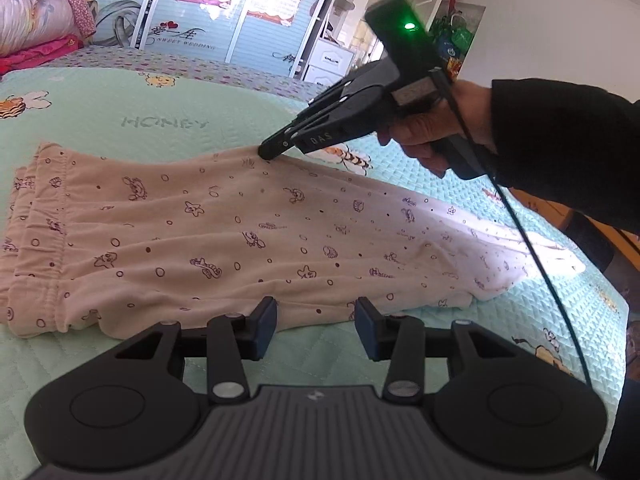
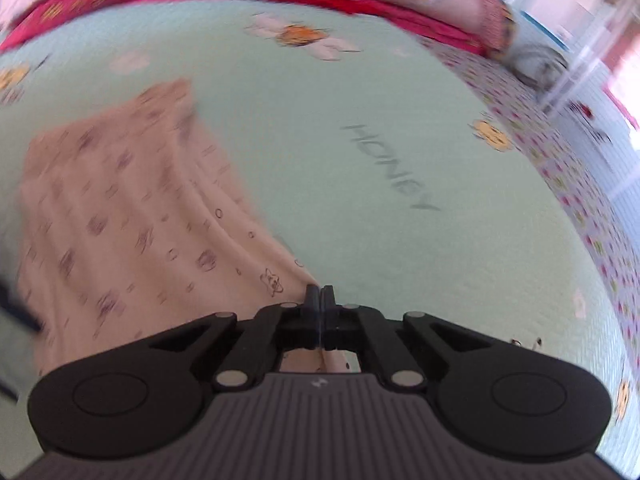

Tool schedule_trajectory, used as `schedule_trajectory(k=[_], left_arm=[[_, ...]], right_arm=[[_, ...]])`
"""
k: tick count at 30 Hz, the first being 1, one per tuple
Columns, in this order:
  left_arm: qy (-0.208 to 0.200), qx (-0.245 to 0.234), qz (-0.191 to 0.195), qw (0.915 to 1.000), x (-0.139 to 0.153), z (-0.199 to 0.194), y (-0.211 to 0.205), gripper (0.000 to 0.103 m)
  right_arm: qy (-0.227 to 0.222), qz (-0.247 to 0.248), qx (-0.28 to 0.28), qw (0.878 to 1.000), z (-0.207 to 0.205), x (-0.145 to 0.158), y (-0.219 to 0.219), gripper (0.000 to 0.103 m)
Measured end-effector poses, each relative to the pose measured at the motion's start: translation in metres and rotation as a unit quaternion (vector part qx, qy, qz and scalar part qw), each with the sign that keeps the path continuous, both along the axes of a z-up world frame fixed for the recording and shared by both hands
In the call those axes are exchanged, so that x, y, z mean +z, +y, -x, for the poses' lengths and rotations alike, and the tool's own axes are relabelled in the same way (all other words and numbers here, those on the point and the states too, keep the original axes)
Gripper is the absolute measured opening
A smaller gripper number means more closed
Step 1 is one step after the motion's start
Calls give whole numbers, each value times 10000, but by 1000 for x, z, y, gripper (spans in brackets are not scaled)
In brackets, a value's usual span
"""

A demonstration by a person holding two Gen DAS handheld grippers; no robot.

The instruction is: Fold clothes

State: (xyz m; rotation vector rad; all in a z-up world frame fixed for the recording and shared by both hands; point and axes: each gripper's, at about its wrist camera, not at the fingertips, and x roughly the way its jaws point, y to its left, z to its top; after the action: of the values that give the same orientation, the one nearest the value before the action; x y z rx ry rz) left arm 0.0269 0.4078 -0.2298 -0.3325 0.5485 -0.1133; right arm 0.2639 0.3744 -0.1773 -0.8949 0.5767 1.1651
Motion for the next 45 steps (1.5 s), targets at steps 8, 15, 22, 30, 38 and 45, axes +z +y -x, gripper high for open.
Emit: schedule_trajectory(k=[8,15,22,30,38,45], left_arm=[[-155,98,286,9994,3,10,10,47],[-144,116,299,9994,2,10,12,47],[-139,117,316,9993,0,9,16,49],[-74,122,257,9996,-3,9,18,49],[-77,147,292,9994,-4,10,21,50],[-93,169,307,9993,-3,12,22,50]], right_arm=[[484,-470,156,9976,18,8,10,30],[231,72,568,9981,42,-13,73,29],[624,-326,593,9958,33,2,61,30],[119,407,878,9952,43,-27,81,22],[-39,5,481,9988,27,-14,83,1],[338,-117,370,9987,28,-15,85,19]])
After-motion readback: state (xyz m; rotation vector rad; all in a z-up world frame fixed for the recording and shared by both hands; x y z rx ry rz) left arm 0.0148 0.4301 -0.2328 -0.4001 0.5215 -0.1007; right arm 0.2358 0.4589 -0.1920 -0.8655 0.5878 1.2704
